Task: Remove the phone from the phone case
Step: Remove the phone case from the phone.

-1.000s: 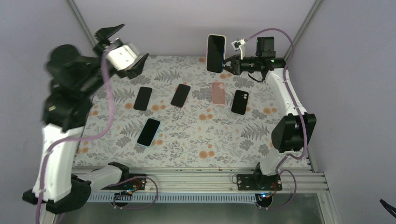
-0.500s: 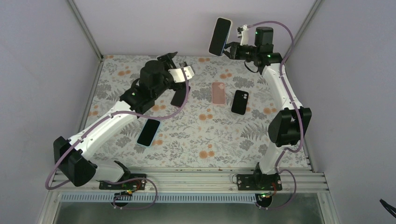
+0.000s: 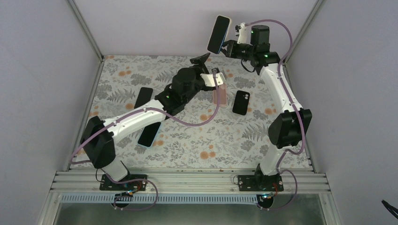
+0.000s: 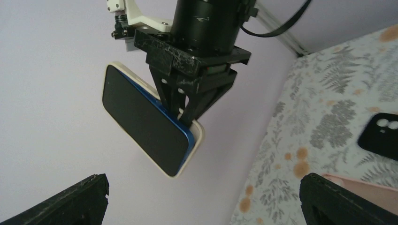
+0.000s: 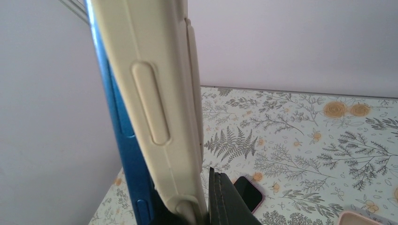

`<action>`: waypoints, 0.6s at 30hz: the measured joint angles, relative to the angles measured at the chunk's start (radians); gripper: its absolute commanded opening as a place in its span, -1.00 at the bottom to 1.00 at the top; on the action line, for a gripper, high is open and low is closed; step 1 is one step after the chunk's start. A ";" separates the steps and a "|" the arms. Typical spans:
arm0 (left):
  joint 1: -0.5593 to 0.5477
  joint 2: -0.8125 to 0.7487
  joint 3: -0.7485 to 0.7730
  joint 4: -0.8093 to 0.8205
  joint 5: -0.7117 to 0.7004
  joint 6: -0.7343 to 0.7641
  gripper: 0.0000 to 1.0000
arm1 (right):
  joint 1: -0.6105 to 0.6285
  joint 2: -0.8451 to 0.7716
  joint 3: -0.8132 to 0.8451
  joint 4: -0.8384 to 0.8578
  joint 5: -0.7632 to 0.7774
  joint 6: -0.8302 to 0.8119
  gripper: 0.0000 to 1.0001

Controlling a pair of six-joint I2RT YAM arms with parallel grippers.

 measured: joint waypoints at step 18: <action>0.051 0.239 0.119 0.326 -0.146 0.000 0.96 | 0.010 -0.094 -0.030 -0.009 0.018 -0.001 -0.93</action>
